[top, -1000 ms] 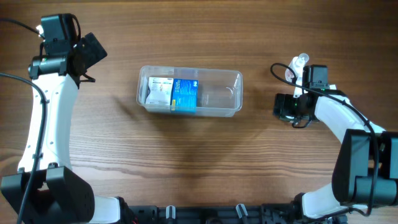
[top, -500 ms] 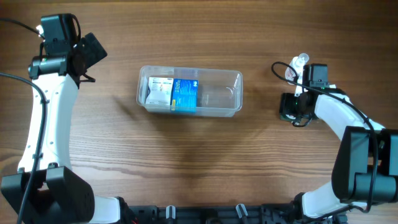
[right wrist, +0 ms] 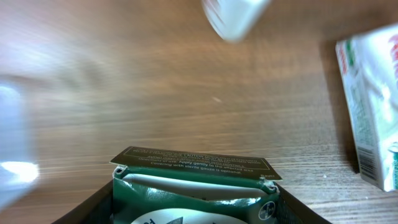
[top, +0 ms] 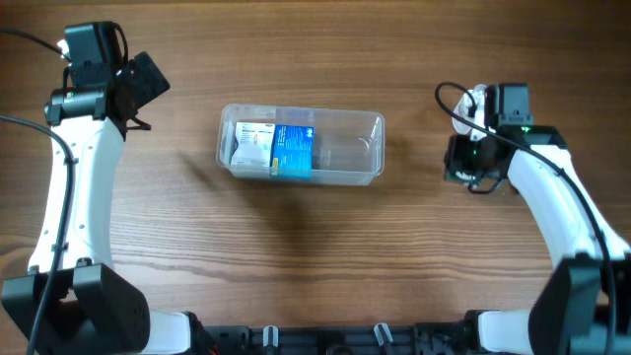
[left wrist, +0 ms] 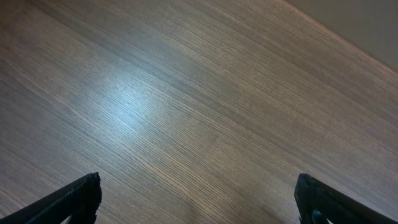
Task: Pack container
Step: 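Carry the green tin over the container's right side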
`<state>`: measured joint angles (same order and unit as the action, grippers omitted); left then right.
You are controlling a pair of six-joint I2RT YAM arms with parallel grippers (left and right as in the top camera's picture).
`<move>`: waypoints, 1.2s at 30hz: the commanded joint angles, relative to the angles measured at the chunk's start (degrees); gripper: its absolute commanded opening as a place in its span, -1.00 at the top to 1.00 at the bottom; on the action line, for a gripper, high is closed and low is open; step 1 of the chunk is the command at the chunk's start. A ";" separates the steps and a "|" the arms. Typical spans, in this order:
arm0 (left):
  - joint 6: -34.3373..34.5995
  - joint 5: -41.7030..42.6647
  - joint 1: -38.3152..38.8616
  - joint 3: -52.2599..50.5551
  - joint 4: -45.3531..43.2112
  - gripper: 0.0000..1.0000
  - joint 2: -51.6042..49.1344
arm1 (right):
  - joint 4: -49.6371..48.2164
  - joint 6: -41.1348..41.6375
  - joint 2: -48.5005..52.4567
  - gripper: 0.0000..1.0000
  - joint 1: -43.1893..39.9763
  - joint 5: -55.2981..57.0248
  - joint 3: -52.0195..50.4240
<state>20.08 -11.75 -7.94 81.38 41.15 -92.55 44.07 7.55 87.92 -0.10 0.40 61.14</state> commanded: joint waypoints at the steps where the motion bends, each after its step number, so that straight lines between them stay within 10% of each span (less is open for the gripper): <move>1: -0.28 -0.33 -0.22 0.39 -0.13 -1.00 0.61 | 2.10 7.89 -4.92 -0.15 5.88 -0.92 7.26; 16: -0.28 -0.33 -0.22 0.39 -0.13 -1.00 0.61 | -13.18 22.64 2.80 -0.14 33.16 -0.02 14.21; 36: -0.28 -0.33 -0.22 0.39 -0.13 -1.00 0.61 | -14.47 23.41 18.51 -0.13 37.81 7.61 14.21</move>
<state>20.05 -11.75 -7.94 81.38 41.15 -92.55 29.71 30.22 103.83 36.86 6.35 74.30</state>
